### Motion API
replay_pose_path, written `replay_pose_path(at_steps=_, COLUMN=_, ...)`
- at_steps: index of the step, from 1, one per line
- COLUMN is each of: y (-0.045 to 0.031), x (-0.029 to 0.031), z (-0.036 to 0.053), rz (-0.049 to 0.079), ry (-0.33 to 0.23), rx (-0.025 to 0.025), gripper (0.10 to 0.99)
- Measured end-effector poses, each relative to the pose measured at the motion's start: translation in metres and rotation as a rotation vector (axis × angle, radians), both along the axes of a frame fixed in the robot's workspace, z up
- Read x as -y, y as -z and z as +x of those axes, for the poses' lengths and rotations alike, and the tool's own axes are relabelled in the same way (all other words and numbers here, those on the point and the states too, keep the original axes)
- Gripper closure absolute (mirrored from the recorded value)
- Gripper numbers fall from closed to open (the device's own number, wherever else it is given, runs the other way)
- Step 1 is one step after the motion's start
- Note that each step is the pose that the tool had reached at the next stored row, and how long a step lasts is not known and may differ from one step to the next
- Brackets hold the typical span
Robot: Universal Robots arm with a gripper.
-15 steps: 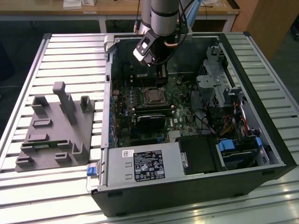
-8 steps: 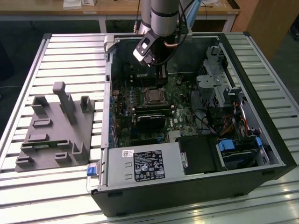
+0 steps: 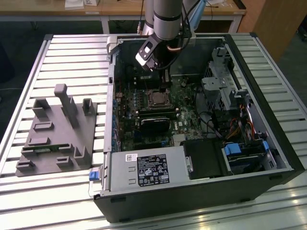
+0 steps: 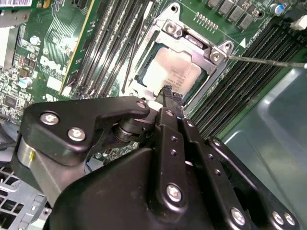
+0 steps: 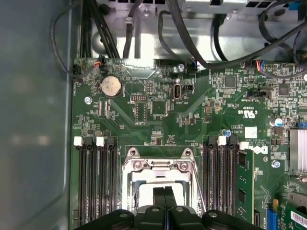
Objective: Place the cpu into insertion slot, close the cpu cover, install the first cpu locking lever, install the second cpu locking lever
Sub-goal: 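Close the cpu cover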
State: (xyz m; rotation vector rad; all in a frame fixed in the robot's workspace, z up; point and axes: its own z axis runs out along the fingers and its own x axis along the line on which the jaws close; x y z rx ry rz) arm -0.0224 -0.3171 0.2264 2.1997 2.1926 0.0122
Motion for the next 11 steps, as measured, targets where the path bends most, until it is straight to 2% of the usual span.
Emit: replay_pose_path(at_steps=11, y=0.0089, x=0.0014, z=-0.0064, rz=0.0, ry=0.0, rx=0.001, gripper=0.98)
